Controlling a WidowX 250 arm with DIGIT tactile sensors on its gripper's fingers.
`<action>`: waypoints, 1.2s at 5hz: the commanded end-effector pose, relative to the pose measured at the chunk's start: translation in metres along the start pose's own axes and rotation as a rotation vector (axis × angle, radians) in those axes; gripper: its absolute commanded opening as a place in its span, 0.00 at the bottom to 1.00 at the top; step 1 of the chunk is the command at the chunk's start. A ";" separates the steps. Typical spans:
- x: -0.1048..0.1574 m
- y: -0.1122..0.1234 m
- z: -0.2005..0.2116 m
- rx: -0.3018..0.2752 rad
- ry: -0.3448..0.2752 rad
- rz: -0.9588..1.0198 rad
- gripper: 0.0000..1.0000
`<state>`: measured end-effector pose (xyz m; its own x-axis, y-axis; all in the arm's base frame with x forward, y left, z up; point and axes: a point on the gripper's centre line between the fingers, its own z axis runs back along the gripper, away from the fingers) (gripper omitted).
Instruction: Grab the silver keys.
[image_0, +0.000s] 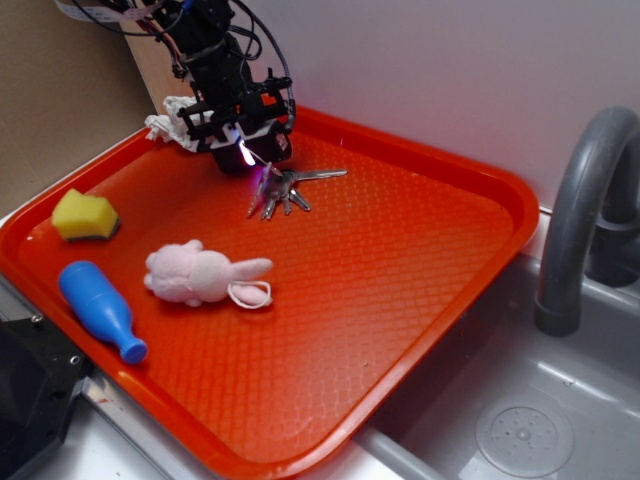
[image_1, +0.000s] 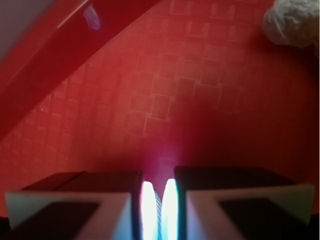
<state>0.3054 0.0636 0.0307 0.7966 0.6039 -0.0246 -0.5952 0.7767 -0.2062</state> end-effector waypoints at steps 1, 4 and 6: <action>0.001 -0.013 0.001 -0.002 -0.020 -0.070 0.00; -0.043 -0.009 0.113 -0.012 -0.051 -0.626 0.00; -0.110 -0.007 0.213 0.275 -0.131 -0.627 0.00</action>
<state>0.2003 0.0310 0.2336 0.9949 0.0338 0.0953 -0.0440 0.9933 0.1073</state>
